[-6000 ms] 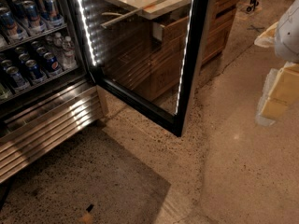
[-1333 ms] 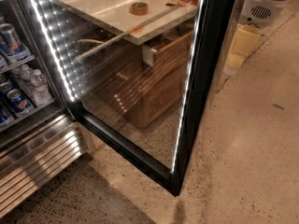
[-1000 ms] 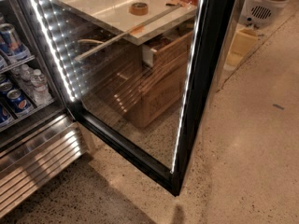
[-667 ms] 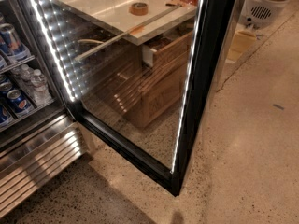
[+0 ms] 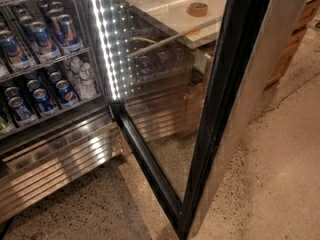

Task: Close right fridge door

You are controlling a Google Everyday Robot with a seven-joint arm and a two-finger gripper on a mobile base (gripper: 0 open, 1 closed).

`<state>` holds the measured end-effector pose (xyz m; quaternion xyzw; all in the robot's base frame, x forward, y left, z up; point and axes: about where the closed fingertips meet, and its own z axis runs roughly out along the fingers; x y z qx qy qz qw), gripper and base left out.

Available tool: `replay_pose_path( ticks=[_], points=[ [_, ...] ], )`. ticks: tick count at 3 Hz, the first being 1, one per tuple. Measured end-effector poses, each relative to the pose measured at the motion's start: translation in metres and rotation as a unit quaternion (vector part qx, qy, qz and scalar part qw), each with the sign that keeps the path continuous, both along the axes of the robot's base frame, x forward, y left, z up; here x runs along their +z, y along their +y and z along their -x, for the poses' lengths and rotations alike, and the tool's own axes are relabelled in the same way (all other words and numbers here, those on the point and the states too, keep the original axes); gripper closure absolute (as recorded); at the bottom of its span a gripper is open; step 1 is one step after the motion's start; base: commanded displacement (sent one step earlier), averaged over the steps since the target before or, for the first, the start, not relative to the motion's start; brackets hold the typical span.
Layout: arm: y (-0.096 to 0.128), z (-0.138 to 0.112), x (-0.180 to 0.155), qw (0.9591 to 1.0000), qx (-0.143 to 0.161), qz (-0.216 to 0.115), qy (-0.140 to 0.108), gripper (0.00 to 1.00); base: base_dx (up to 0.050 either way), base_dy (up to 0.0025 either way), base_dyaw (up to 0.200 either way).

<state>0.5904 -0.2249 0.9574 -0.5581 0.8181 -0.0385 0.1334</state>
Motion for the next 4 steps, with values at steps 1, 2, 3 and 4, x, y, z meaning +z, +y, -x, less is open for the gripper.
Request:
replay_pose_path(
  ticks=[1,2,3,4],
  points=[
    [0.0,0.0,0.0,1.0,0.0,0.0,0.0,1.0,0.0,-0.00005,0.197],
    [0.0,0.0,0.0,1.0,0.0,0.0,0.0,1.0,0.0,0.00047,0.189],
    [0.0,0.0,0.0,1.0,0.0,0.0,0.0,1.0,0.0,-0.0001,0.195],
    [-0.0001,0.0001,0.0,1.0,0.0,0.0,0.0,1.0,0.0,0.00019,0.192]
  ],
)
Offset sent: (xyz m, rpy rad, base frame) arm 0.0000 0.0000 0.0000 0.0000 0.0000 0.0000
